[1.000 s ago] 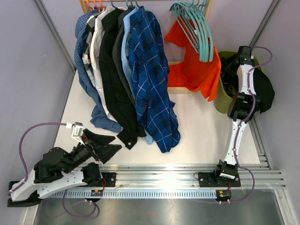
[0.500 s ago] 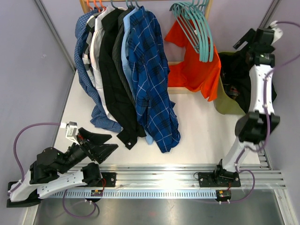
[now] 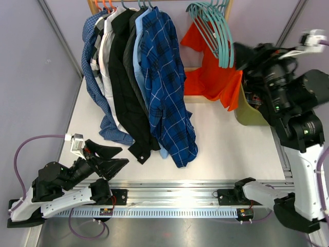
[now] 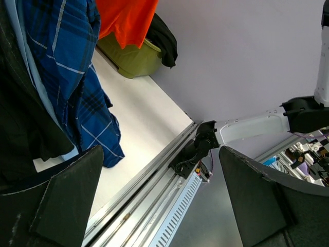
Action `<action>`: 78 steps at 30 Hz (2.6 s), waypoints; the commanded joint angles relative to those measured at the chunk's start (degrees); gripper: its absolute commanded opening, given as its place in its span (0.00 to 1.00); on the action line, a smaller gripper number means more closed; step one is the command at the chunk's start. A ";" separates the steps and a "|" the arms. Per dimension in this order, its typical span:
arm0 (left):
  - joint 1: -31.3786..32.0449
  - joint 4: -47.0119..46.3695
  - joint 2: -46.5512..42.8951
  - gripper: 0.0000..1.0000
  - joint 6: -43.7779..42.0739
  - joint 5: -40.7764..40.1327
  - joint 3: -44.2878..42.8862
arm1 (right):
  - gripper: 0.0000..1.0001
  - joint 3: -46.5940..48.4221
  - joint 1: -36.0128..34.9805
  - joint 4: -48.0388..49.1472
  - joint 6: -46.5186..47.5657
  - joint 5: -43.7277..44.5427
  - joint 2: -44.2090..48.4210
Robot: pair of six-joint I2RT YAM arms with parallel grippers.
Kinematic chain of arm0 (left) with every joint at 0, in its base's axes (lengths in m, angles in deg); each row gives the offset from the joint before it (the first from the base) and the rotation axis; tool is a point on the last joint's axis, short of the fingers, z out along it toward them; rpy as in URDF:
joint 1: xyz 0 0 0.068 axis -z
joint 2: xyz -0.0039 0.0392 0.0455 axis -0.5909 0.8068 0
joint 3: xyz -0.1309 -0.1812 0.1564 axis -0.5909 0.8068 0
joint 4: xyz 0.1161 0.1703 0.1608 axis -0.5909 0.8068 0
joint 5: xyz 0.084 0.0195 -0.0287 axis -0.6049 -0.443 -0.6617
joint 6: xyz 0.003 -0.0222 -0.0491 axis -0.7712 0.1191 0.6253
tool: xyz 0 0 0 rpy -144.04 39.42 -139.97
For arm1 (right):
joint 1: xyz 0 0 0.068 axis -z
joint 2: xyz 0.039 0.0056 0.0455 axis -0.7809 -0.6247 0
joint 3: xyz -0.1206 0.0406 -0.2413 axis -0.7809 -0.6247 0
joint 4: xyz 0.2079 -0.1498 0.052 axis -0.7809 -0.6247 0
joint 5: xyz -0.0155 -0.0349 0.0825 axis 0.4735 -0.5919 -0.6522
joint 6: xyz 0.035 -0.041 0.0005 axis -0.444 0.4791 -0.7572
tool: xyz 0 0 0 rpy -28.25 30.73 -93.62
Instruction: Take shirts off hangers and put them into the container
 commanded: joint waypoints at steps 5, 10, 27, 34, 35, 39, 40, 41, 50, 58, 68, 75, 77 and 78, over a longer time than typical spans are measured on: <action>0.02 -3.79 -3.85 0.99 -0.73 3.61 -0.73 | 1.00 4.67 -19.95 -9.04 6.70 -13.57 -11.82; 0.02 -4.05 -3.94 0.99 -1.17 4.75 -0.99 | 0.99 17.14 -25.77 -11.16 7.15 -18.14 -22.10; 0.02 -6.25 -5.70 0.99 -0.73 7.65 1.29 | 0.99 52.86 -34.82 -11.00 1.08 16.18 -56.39; -0.07 -4.85 -9.47 0.99 0.76 7.83 2.52 | 0.96 49.35 -36.49 -2.81 3.97 29.19 -57.10; -0.07 -4.67 -9.65 0.99 0.94 7.65 2.43 | 0.96 49.17 -36.49 -2.64 4.33 29.64 -57.01; -0.07 -4.40 -9.57 0.99 1.29 8.27 2.70 | 0.96 43.05 -36.49 -0.27 5.56 31.67 -53.94; -0.07 -4.49 -9.57 0.99 1.38 8.27 2.87 | 0.97 41.37 -36.49 0.44 6.00 31.67 -52.98; -0.07 -4.58 -9.57 0.99 1.38 8.44 3.05 | 0.96 39.87 -36.49 0.96 6.17 31.49 -51.23; -0.07 -6.43 -9.48 0.99 1.73 8.71 4.81 | 0.98 34.41 -36.14 2.64 8.81 30.45 -47.70; -0.07 -5.81 -9.57 0.99 2.00 8.88 4.89 | 0.98 34.84 -34.48 2.56 6.89 24.38 -46.02; -0.16 -4.50 -9.57 0.99 2.00 9.23 4.28 | 0.98 42.64 -29.73 -7.63 1.79 24.20 -51.46; -0.16 -4.14 -9.65 0.99 2.17 9.41 4.19 | 0.97 43.71 -27.36 -10.01 -0.06 18.94 -53.31; -0.16 -4.14 -9.65 0.99 2.17 9.32 4.19 | 0.95 48.52 -26.39 -13.95 0.11 17.09 -55.42; -0.16 -4.14 -9.65 0.99 2.08 9.32 4.28 | 0.95 50.82 -25.86 -15.97 -0.24 14.29 -56.64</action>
